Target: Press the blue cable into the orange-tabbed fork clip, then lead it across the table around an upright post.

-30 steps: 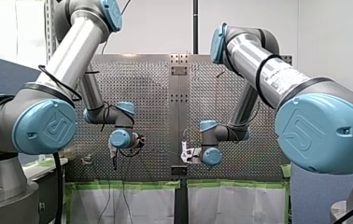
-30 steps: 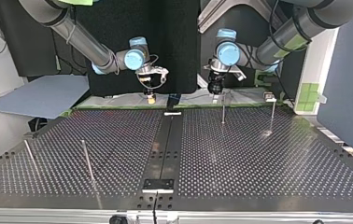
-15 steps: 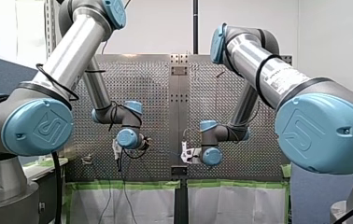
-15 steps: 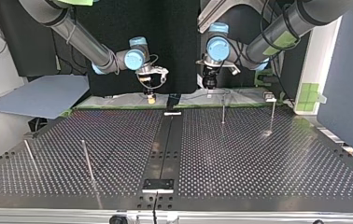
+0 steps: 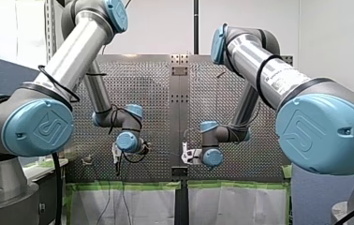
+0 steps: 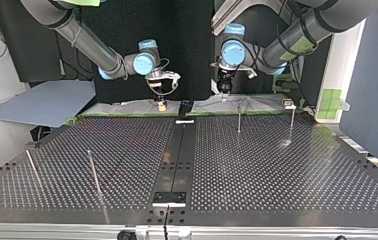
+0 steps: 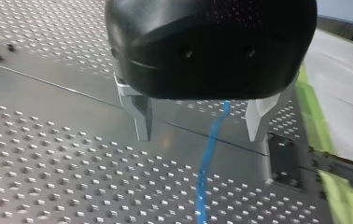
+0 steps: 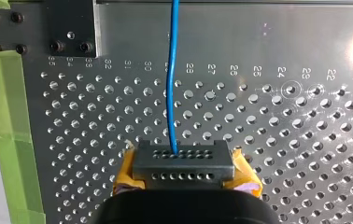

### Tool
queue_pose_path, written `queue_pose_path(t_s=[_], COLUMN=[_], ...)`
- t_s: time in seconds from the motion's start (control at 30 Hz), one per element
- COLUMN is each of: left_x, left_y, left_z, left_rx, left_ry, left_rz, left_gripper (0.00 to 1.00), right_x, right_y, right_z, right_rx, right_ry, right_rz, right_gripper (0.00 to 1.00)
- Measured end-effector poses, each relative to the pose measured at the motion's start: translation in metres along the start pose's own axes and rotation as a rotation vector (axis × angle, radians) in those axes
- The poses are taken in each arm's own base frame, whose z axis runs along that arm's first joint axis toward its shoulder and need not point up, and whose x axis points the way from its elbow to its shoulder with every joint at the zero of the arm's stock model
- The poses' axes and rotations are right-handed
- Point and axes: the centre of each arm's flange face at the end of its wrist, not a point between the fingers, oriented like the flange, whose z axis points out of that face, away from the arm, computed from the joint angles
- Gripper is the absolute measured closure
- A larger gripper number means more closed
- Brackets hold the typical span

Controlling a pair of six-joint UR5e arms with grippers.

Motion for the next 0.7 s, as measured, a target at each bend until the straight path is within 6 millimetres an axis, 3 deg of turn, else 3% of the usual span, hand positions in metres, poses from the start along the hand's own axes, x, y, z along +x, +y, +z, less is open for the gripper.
queue_pose_path(t_s=[0.2, 0.43, 0.7], left_x=[0.015, 0.004, -0.002], left_y=[0.003, 0.001, 0.001], left_z=[0.012, 0.03, 0.038], left_rx=[-0.021, -0.067, -0.093], left_ry=[-0.014, -0.05, -0.041], left_rz=[0.0, -0.002, 0.027], left_gripper=[0.0, 0.0, 0.0], right_x=[0.0, -0.002, -0.002], right_y=[0.0, 0.0, 0.0], right_z=[0.0, -0.001, -0.001], right_rx=[0.001, 0.002, 0.002], right_ry=[-0.002, -0.005, -0.006], right_rz=[0.0, -0.001, -0.002], right_gripper=[1.0, 1.0, 1.0])
